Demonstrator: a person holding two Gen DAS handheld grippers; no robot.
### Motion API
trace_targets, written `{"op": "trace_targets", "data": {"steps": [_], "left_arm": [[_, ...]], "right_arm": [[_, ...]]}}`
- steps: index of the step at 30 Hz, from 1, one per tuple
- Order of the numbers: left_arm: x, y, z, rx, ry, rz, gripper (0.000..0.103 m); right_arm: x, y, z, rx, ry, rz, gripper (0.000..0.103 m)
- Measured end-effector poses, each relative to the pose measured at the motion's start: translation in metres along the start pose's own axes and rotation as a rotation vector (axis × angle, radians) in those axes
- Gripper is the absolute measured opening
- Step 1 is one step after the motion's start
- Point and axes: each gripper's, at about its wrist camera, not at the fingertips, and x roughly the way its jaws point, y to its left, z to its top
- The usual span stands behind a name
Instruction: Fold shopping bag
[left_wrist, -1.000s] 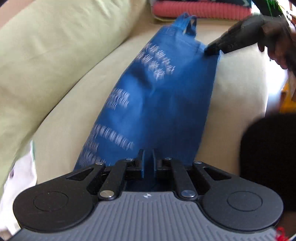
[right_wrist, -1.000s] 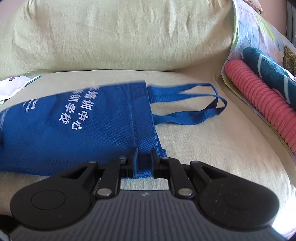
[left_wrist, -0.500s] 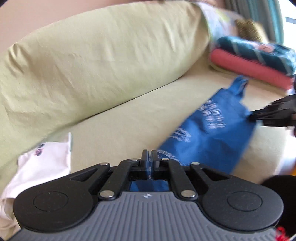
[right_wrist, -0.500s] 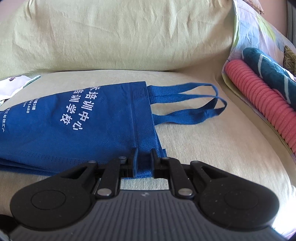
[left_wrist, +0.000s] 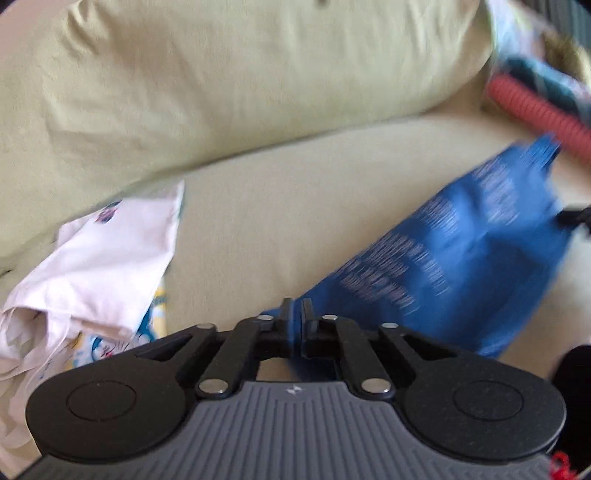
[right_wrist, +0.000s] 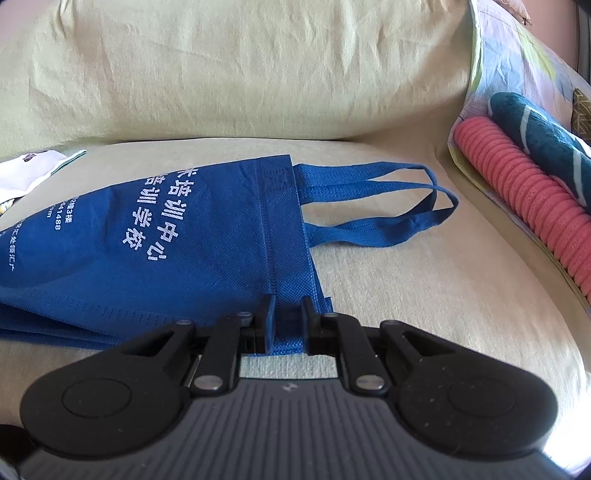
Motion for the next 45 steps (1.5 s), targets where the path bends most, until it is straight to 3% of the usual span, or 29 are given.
{"op": "trace_targets", "data": {"steps": [2,5,7,8,9,10,11,12,13,15,17,19,23,26,30,32,36,42,45], "left_arm": [[-0.01,-0.026,0.003,0.099,-0.029,-0.044,0.013],[0.003,-0.056,-0.009,0.207,0.01,-0.04,0.023],[0.012,-0.076,-0.016,0.278,0.037,-0.037,0.02],[0.016,-0.086,-0.02,0.314,0.05,-0.035,0.005],[0.021,-0.096,-0.024,0.349,0.063,-0.034,0.001],[0.025,-0.106,-0.028,0.385,0.076,-0.032,0.001],[0.03,-0.116,-0.032,0.421,0.089,-0.031,0.001],[0.034,-0.125,-0.036,0.456,0.102,-0.029,0.001],[0.037,-0.128,-0.037,0.469,0.107,-0.031,0.001],[0.04,-0.125,-0.035,0.466,0.107,-0.04,0.001],[0.044,-0.122,-0.033,0.462,0.107,-0.048,0.001],[0.047,-0.12,-0.032,0.462,0.106,-0.053,0.001],[0.047,-0.114,-0.032,0.442,0.101,-0.056,0.001],[0.045,-0.111,-0.03,0.423,0.108,-0.062,0.001],[0.044,-0.113,-0.022,0.415,0.128,-0.084,0.005],[0.041,-0.114,-0.013,0.433,0.129,-0.101,0.025],[0.026,-0.104,0.011,0.474,0.075,-0.125,0.025],[0.034,-0.068,0.035,0.569,0.055,-0.069,0.022],[0.047,-0.076,0.037,0.616,0.024,-0.127,0.022]], "right_arm": [[0.0,0.002,-0.001,0.006,-0.005,-0.007,0.012],[0.0,0.004,-0.002,0.004,-0.013,-0.016,0.013],[-0.002,0.006,-0.001,-0.003,-0.018,-0.021,0.013],[-0.002,0.006,-0.001,-0.002,-0.024,-0.028,0.015],[-0.003,0.007,-0.002,-0.002,-0.031,-0.035,0.019],[-0.005,0.008,-0.002,-0.004,-0.038,-0.077,0.038],[-0.007,0.009,-0.003,-0.004,-0.049,-0.146,0.066],[-0.01,0.009,-0.005,-0.004,-0.059,-0.215,0.076],[-0.013,0.007,-0.006,0.018,-0.067,-0.234,0.078],[-0.013,-0.001,-0.007,0.125,-0.036,-0.156,0.075],[-0.013,-0.01,-0.008,0.234,-0.003,-0.077,0.064],[-0.013,-0.019,-0.011,0.403,0.004,-0.018,0.063],[-0.007,-0.024,-0.007,0.48,0.008,0.022,0.031],[0.001,-0.035,-0.007,0.537,-0.002,0.079,0.018],[0.012,-0.029,0.001,0.465,-0.015,0.093,0.015],[0.026,-0.028,0.014,0.421,-0.018,0.113,0.014],[0.079,-0.014,0.068,0.201,-0.014,0.164,0.014],[0.152,0.026,0.142,-0.021,0.002,0.283,0.013],[0.189,0.056,0.173,-0.103,-0.001,0.347,0.013]]}}
